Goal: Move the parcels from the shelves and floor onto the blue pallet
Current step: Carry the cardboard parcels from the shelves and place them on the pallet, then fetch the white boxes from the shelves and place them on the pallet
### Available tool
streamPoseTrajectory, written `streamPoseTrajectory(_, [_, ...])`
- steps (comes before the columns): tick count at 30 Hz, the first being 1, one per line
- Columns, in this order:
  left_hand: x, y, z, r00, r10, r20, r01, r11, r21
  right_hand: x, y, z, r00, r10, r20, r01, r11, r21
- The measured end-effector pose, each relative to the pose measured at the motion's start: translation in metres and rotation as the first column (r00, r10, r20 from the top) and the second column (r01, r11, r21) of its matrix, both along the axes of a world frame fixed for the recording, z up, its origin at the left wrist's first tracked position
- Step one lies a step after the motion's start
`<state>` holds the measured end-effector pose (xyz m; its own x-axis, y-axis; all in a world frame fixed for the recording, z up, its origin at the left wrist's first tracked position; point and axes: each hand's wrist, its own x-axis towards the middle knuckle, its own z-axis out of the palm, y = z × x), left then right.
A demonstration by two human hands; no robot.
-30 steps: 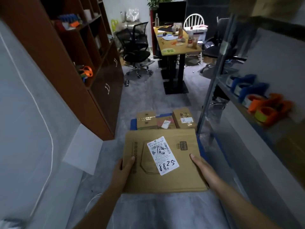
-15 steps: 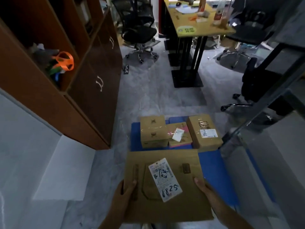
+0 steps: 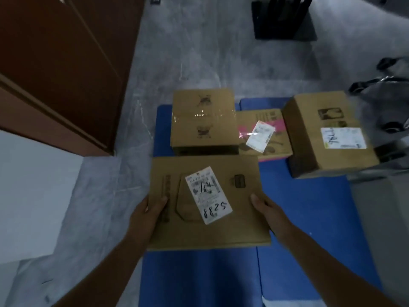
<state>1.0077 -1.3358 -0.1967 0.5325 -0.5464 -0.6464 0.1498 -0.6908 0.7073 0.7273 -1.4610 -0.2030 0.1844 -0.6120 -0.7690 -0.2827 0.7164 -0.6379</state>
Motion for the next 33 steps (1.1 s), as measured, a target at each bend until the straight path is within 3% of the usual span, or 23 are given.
streamPoseTrajectory(4, [0.015, -0.018, -0.050, 1.000, 0.027, -0.002, -0.027, 1.000, -0.014, 0.008, -0.010, -0.051, 0.999, 0.044, 0.007, -0.044, 0.999, -0.003])
streamPoseTrajectory(9, [0.023, -0.028, -0.067, 0.999, 0.027, 0.046, -0.023, 0.997, -0.072, 0.014, -0.024, -0.066, 0.999, 0.041, -0.020, -0.043, 0.990, -0.136])
streamPoseTrajectory(14, [0.020, -0.035, -0.062, 0.995, -0.017, 0.096, 0.023, 0.998, -0.055, 0.024, -0.029, -0.063, 0.989, 0.077, -0.127, -0.101, 0.975, -0.198])
streamPoseTrajectory(18, [0.007, -0.044, -0.019, 0.981, -0.039, 0.190, 0.053, 0.996, -0.069, 0.029, -0.031, -0.027, 0.972, 0.033, -0.234, -0.085, 0.973, -0.216])
streamPoseTrajectory(24, [-0.031, -0.086, 0.119, 0.939, -0.294, 0.178, 0.308, 0.949, -0.060, 0.038, -0.066, 0.126, 0.972, 0.082, -0.218, -0.150, 0.936, -0.318])
streamPoseTrajectory(28, [-0.065, -0.101, 0.252, 0.831, -0.495, 0.254, 0.529, 0.844, -0.088, 0.028, -0.089, 0.269, 0.978, 0.080, -0.192, -0.159, 0.884, -0.439])
streamPoseTrajectory(33, [-0.097, -0.118, 0.435, 0.819, -0.452, 0.353, 0.543, 0.810, -0.222, -0.008, -0.092, 0.458, 0.971, 0.069, -0.228, -0.197, 0.772, -0.604])
